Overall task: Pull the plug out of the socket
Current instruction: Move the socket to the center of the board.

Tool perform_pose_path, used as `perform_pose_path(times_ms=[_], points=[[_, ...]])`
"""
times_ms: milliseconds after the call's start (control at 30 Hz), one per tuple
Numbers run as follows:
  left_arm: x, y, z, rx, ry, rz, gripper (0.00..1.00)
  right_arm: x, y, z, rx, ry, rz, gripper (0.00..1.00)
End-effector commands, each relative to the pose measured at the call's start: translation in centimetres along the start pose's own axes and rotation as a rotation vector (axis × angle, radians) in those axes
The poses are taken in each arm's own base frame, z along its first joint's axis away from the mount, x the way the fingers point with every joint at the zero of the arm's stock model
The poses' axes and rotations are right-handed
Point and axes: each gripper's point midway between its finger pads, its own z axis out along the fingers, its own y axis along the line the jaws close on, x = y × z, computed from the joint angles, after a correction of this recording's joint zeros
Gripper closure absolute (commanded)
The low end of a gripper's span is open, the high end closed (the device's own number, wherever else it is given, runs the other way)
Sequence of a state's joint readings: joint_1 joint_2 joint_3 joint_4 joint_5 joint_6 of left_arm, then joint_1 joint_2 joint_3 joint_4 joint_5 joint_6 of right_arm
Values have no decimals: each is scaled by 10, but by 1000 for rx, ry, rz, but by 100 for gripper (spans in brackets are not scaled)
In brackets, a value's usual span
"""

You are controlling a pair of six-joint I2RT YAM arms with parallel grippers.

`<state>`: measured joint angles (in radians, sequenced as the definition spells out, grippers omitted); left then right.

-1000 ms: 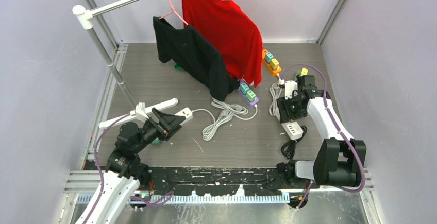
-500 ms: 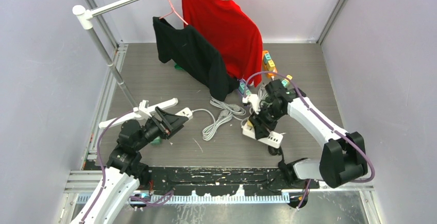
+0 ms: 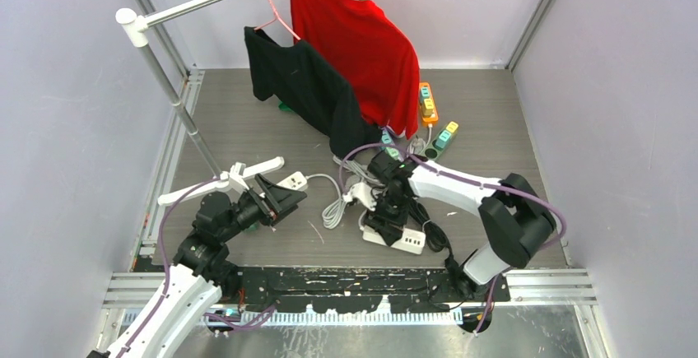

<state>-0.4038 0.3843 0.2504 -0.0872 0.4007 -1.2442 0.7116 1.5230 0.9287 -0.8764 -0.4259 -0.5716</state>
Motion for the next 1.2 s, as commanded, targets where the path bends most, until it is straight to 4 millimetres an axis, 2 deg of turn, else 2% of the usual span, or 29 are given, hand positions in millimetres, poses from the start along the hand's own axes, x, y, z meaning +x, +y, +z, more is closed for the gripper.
perform_pose_path(times_ms=[0, 100, 200, 367, 500, 667, 867, 1000, 1100, 1167], points=[[-4, -8, 3, 37, -27, 49, 14, -41, 12, 11, -2, -39, -108, 87], [-4, -6, 3, 30, -35, 64, 15, -49, 17, 18, 4, -9, -139, 81], [-6, -7, 3, 33, -48, 79, 15, -54, 15, 17, 28, 3, -131, 64], [-7, -11, 1, 49, -55, 102, 15, -50, 16, 5, 25, -2, -116, 33], [-7, -15, 1, 62, -59, 121, 15, -39, 20, -16, -29, -1, -110, 22], [-9, -31, 3, 111, -59, 182, 15, -31, 36, -44, -158, -65, -103, 20], [2, -61, 10, 187, -17, 373, 16, -22, 44, -82, -223, -210, -62, 20], [24, -87, 22, 254, 42, 583, 16, -24, 42, -102, -218, -360, -8, 21], [53, -95, 39, 268, 127, 804, 16, -26, 42, -116, -217, -474, 9, 21], [78, -100, 48, 302, 208, 996, 15, -22, 45, -120, -222, -520, -41, 21]])
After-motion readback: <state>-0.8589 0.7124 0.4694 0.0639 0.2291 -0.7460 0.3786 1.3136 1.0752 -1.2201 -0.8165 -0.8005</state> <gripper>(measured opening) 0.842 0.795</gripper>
